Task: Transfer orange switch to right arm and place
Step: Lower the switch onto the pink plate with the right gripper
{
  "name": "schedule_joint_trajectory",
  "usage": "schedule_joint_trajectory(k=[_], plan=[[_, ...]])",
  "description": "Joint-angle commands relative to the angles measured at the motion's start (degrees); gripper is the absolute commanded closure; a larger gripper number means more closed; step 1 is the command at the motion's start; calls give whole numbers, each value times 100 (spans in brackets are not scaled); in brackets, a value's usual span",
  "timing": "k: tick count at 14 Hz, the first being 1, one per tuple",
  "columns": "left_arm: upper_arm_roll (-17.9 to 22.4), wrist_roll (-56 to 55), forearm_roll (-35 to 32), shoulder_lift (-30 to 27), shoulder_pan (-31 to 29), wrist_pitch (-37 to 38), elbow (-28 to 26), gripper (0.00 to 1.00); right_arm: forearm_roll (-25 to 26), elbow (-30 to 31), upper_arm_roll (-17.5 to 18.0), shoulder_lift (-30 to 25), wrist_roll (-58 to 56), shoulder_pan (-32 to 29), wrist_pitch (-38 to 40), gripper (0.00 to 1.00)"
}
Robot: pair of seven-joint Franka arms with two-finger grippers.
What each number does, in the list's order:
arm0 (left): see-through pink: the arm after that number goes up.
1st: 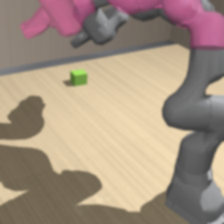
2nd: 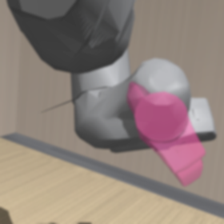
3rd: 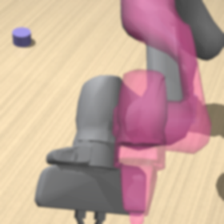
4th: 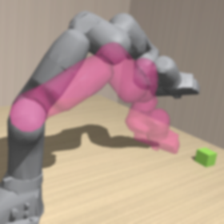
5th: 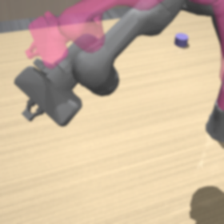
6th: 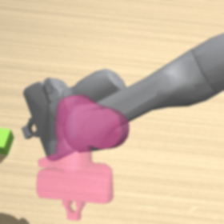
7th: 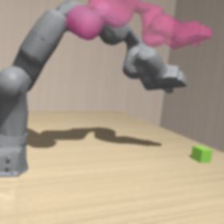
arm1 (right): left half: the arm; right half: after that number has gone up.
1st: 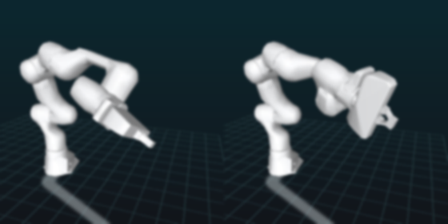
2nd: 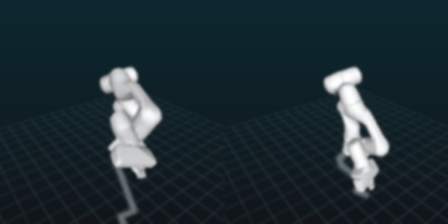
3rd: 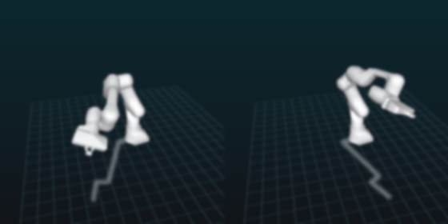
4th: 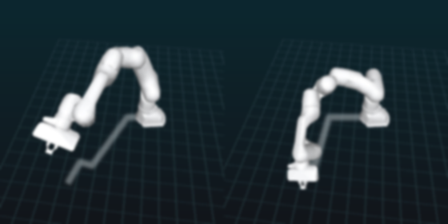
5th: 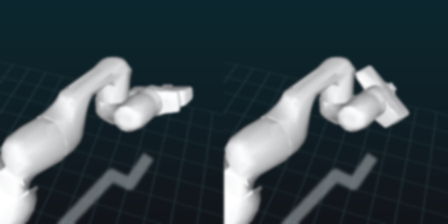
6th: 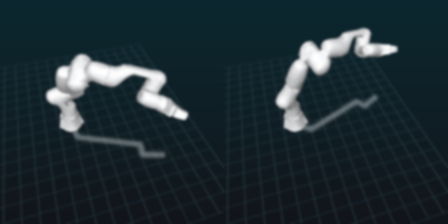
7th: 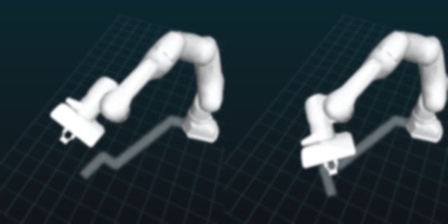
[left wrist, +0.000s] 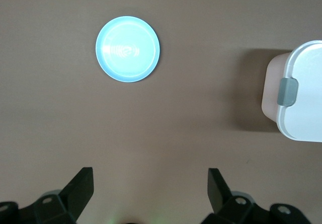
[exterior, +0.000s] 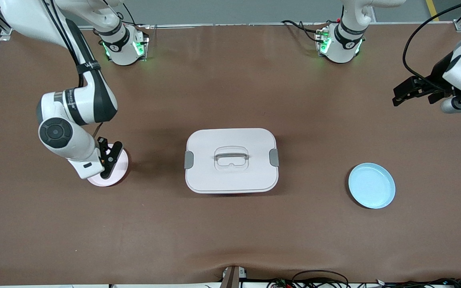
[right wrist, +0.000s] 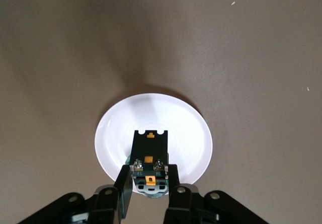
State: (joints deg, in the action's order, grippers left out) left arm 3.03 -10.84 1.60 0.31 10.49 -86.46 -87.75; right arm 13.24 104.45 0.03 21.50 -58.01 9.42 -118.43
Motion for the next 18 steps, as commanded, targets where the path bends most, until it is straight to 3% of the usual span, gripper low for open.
schedule_joint_trajectory(k=[1, 14, 18], plan=[[-13, 65, -1, -145, 5, -125, -146, 0, 372, -12, 94, 135, -350, -133, -57, 100], [-83, -49, -168, -13, -12, -275, -155, 0, 1435, 277, 94, 706, -404, -247, -732, 100], [-57, -32, -168, 22, -91, -275, -128, 0, 1489, 559, 85, 750, -334, -344, -1182, 100]])
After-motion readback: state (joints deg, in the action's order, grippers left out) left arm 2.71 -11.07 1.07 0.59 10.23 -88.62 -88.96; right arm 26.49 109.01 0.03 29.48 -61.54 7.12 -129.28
